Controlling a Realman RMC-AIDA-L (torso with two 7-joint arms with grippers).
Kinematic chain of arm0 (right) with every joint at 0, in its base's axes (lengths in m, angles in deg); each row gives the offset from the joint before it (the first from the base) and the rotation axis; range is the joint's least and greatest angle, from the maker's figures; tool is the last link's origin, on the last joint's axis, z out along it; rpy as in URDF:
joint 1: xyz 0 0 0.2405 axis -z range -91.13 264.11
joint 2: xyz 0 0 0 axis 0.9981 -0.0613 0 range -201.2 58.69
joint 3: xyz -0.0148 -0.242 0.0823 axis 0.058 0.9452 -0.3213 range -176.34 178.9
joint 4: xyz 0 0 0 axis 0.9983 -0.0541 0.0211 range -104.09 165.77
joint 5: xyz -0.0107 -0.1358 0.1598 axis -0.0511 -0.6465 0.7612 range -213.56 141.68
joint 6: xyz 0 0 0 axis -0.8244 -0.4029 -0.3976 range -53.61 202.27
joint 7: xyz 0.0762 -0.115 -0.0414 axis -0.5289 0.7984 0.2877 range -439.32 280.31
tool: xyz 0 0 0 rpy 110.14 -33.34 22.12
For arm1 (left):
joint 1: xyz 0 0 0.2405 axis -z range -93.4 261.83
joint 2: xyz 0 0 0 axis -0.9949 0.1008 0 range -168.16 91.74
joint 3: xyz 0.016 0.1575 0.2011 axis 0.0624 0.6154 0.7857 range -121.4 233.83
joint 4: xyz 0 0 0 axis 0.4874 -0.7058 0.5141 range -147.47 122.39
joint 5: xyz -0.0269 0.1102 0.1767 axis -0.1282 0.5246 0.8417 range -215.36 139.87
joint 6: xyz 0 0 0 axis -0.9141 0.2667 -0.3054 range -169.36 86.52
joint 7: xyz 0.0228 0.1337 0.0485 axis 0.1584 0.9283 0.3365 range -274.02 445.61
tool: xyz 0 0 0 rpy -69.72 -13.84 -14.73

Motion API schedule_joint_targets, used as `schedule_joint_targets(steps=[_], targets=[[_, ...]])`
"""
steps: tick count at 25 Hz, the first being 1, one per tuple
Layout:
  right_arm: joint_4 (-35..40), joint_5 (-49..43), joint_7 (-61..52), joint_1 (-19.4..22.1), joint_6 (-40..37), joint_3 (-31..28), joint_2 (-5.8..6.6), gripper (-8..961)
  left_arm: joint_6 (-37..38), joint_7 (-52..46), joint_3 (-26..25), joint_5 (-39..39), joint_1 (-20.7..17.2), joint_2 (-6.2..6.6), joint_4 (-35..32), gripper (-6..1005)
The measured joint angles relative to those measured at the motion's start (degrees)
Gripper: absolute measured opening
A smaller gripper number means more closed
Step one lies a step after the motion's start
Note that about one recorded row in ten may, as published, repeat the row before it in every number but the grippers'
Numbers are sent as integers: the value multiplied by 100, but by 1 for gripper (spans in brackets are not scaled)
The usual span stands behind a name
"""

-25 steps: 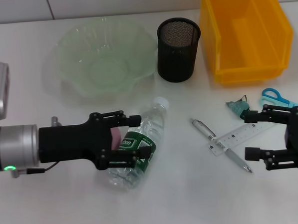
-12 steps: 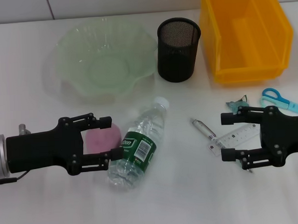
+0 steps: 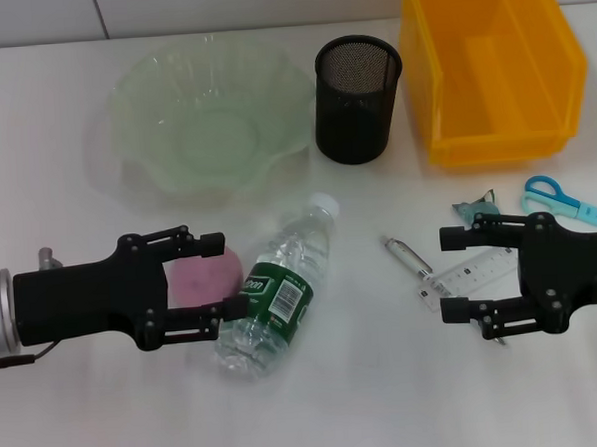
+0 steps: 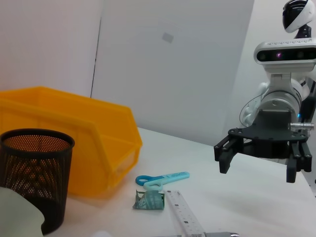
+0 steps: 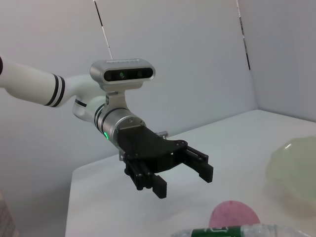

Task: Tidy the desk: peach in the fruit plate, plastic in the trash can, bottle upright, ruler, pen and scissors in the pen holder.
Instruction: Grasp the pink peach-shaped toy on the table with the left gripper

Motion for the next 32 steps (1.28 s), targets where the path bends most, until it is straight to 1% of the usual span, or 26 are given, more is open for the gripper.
schedule_joint_targets(steps=[32], targets=[[0, 18, 0, 65, -9, -15, 0, 841, -91, 30, -6, -13, 9, -21, 0, 789]])
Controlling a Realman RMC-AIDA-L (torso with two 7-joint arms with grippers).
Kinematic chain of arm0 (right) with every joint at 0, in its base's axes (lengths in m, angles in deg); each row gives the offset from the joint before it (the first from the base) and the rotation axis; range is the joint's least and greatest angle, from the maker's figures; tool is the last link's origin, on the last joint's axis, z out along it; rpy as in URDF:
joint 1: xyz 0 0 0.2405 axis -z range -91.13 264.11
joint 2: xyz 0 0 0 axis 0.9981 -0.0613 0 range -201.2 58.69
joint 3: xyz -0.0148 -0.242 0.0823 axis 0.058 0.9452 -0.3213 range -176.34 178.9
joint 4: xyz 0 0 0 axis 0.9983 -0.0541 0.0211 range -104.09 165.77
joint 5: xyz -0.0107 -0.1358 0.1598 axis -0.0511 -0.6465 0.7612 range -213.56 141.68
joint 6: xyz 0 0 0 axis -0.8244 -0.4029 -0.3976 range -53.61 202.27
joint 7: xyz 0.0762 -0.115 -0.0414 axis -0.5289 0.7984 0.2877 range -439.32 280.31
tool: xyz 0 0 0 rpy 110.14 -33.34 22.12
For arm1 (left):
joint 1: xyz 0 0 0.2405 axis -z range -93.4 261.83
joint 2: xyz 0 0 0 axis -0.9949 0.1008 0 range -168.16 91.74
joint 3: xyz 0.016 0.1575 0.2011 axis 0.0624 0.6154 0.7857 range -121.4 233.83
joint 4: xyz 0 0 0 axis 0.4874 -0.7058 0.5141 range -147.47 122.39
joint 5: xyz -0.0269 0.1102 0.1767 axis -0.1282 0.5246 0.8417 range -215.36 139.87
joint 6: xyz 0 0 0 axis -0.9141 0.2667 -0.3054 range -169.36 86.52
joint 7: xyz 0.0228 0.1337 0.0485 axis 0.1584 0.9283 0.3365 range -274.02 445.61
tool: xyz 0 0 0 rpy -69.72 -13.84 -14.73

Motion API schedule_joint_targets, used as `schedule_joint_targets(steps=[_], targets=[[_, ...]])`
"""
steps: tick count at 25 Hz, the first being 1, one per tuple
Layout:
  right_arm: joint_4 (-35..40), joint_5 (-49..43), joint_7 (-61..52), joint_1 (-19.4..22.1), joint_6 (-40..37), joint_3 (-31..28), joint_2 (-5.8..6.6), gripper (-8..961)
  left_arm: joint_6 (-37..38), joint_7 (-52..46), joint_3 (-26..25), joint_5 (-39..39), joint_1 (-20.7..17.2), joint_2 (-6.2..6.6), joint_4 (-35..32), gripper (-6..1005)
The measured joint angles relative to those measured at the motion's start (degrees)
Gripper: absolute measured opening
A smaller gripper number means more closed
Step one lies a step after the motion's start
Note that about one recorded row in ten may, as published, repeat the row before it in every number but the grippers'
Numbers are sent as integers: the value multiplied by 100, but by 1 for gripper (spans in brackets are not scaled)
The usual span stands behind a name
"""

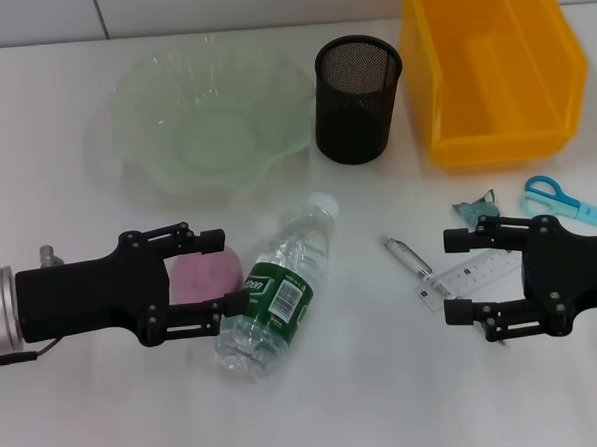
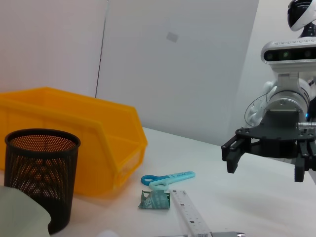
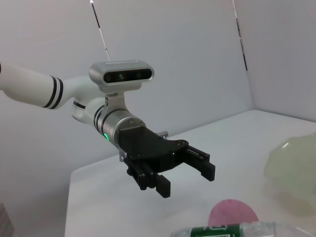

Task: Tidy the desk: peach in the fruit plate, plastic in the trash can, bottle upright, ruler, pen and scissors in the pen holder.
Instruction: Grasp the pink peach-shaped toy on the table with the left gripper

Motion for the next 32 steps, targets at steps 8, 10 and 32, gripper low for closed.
schedule_joint_targets(steps=[8, 10, 32], targets=[[0, 0, 0, 2, -7, -14, 0, 840, -13, 15, 0, 1, 12, 0, 5, 782], [0, 0, 0, 8, -16, -19, 0, 840, -13, 15, 0, 1, 12, 0, 5, 780], [0, 0, 0, 19, 9, 7, 0, 840, -2129, 721, 469, 40, -15, 0, 477, 760]])
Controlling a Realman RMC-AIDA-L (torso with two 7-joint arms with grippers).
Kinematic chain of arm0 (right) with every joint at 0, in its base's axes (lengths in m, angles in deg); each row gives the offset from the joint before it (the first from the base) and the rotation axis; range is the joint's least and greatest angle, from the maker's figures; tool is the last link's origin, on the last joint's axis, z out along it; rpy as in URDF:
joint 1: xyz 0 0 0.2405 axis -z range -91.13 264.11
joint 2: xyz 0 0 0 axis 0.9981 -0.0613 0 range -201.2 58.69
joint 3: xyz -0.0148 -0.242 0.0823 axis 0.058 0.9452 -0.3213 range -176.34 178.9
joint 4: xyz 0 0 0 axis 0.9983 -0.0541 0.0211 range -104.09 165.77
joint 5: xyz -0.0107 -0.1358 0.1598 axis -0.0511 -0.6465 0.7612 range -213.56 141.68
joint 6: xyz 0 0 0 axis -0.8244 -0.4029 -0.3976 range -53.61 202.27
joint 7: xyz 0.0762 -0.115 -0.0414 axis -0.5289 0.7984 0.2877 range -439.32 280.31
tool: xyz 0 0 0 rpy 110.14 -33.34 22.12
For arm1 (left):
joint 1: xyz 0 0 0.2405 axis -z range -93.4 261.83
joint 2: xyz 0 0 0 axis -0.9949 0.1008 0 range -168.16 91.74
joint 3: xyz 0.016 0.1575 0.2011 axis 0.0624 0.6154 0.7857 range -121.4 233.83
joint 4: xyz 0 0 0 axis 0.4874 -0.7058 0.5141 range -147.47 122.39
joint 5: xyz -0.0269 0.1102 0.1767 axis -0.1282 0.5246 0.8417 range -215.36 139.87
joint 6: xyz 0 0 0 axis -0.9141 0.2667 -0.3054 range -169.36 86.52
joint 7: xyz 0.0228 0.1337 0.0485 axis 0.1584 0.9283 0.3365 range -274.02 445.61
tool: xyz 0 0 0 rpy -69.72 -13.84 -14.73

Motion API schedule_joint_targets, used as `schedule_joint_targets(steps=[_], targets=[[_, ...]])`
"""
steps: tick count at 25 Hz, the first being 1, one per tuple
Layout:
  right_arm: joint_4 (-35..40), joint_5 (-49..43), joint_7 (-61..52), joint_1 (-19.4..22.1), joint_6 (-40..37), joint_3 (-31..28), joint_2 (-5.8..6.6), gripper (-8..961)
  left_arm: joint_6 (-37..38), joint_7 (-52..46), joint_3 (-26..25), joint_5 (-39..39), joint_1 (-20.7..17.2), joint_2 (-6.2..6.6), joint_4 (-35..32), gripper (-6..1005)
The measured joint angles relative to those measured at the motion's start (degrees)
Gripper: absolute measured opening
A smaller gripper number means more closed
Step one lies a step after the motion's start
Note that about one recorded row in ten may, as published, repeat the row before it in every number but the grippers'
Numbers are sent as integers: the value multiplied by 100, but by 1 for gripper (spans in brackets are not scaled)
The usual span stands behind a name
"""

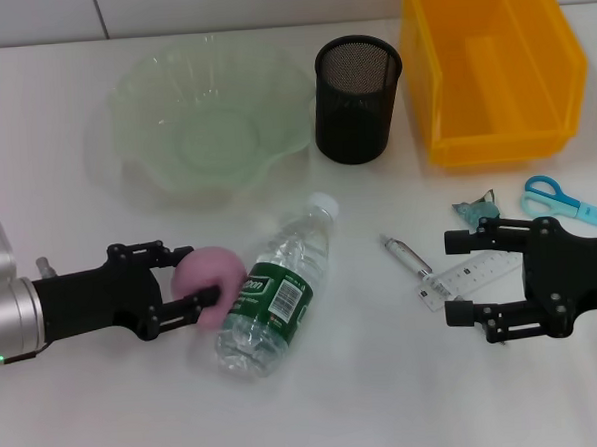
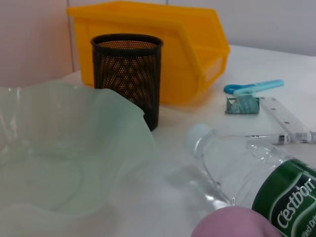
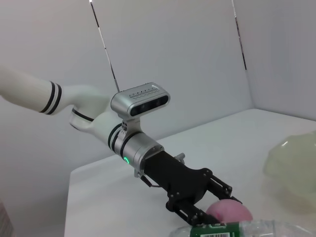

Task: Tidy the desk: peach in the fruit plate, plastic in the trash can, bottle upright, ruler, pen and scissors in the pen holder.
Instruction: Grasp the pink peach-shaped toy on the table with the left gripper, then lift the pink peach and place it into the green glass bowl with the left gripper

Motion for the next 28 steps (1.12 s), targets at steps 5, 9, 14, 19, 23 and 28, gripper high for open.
schedule_joint_targets(steps=[5, 9, 14, 19, 23, 28], targets=[[-3, 0, 0, 5, 1, -30, 0, 840, 43, -57, -16, -42, 23, -11, -49, 657], [-8, 0, 0, 20, 0, -37, 0, 840, 242, -115, -30, -160, 22, -7, -173, 525], [-9, 0, 0, 28, -8, -46, 0, 840, 439, -101, -34, -402, -13, -4, -292, 362], [-10, 0, 0, 23, -18, -48, -3, 839, 252, 175, -59, -2373, 58, -26, -479, 227], [-9, 0, 0, 20, -30, -47, -7, 839, -402, 145, -11, -2481, 448, -31, -226, 196], [-9, 0, -52, 24, -52, -49, -9, 839, -1447, 67, 440, -2462, 887, -44, 82, 172]])
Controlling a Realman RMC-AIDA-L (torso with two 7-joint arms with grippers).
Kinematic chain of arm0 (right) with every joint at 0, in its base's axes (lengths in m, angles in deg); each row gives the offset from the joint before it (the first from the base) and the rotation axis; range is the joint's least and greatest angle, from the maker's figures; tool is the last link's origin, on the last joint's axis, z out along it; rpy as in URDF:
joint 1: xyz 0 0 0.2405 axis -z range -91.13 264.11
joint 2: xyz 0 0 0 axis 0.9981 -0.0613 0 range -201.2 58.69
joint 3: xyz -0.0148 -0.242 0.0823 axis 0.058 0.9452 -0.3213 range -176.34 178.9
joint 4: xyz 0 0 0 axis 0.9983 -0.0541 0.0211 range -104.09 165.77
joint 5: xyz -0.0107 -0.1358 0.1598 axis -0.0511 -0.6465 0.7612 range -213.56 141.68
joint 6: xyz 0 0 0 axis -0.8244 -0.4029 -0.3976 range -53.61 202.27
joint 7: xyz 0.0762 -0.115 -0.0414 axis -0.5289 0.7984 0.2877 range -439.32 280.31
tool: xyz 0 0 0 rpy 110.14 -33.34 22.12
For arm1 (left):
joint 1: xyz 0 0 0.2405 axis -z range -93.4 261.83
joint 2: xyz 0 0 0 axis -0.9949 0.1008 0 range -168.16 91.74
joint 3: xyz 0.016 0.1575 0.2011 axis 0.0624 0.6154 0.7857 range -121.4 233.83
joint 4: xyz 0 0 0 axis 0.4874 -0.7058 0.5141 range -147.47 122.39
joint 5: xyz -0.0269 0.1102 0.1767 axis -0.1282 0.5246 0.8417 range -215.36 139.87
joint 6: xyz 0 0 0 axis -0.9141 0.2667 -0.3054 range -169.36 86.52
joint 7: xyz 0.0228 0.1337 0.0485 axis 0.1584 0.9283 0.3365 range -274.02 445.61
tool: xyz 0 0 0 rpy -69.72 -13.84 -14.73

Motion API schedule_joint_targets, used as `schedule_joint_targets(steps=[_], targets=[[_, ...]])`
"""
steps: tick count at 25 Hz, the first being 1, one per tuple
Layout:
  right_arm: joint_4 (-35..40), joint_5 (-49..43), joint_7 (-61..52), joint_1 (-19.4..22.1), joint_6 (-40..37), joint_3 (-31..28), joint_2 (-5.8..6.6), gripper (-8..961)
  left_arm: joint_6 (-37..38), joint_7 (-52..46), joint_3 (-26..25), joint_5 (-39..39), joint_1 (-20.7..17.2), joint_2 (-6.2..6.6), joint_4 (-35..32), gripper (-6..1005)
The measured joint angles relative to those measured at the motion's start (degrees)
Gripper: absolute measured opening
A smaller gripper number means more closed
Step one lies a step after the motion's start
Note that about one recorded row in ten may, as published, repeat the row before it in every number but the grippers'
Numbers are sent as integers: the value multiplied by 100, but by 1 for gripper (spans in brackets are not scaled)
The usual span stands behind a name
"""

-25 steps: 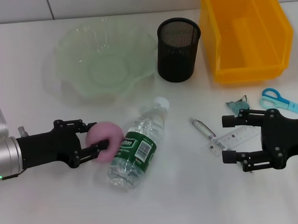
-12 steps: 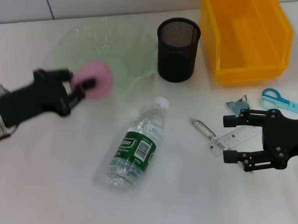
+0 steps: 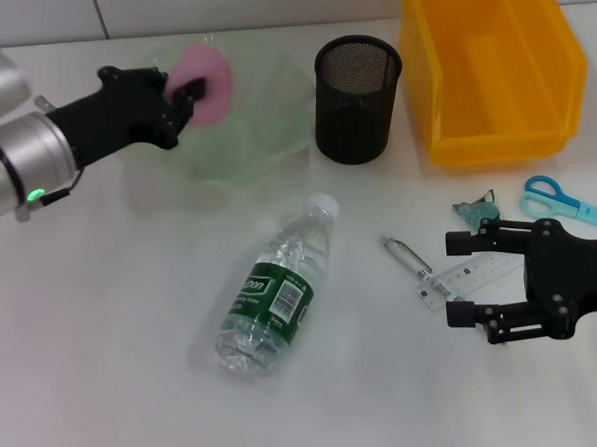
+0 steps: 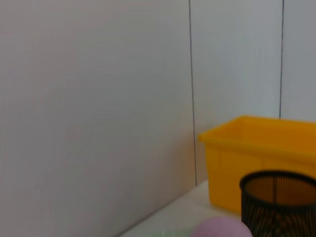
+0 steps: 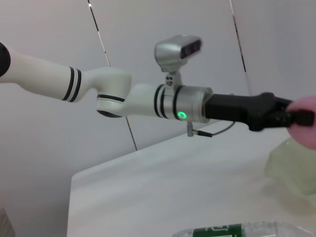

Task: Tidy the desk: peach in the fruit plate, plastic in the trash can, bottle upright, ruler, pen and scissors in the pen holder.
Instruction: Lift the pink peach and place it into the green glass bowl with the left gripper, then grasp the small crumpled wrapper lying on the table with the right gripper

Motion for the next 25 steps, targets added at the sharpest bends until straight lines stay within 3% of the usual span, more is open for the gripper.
schedule_joint_targets(steps=[1, 2, 5, 9, 20, 24, 25], targets=[[0, 0, -16, -1, -1, 1, 0, 839, 0, 0, 0, 0, 0, 0, 0, 182], [1, 0, -22, -3, -1, -1, 0, 839, -628, -147, 572, -39, 100, -34, 14, 191], [2, 0, -22, -8, -1, -4, 0, 839, -832, -209, 711, -52, 124, -39, 14, 219], [1, 1, -24, -19, -4, 5, -1, 839, -935, -264, 760, -98, 125, -40, 12, 388], [0, 10, -28, -13, 35, -1, -1, 839, -764, -255, 778, -143, 42, -35, -33, 701], [13, 151, -27, 53, -39, -26, 4, 839, -140, -474, 772, -225, -184, -19, -321, 868], [28, 255, -28, 95, -54, -31, 10, 839, 145, -546, 771, -294, -278, -10, -434, 868]])
